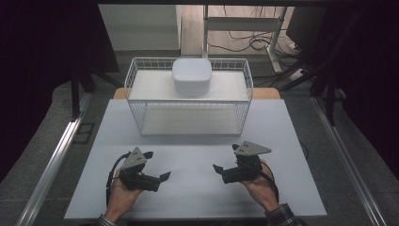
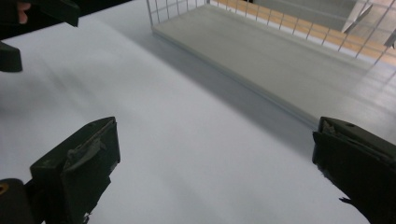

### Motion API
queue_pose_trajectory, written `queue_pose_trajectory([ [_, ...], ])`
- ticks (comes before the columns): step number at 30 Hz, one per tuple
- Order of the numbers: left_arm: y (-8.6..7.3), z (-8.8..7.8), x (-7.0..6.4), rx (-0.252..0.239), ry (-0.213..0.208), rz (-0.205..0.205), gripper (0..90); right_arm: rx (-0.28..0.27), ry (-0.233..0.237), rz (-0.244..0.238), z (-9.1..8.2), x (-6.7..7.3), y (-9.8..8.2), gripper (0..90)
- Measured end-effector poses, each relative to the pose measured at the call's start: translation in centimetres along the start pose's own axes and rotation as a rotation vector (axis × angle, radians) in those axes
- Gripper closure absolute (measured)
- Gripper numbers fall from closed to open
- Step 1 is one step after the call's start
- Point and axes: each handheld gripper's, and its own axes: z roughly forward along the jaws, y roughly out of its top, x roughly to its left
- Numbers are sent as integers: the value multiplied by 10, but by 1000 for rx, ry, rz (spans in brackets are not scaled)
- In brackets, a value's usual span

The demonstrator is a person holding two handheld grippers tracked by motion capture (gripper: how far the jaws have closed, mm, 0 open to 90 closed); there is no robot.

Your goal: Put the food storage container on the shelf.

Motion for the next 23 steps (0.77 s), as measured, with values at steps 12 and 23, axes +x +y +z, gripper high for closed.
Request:
queue_pose_trajectory([
  [12, -31, 13, 2, 101, 44, 8, 16, 65, -6, 23, 5, -3, -37, 7],
  [23, -34, 15, 6, 104, 53, -1, 17, 114, -29, 16, 12, -7, -44, 6],
])
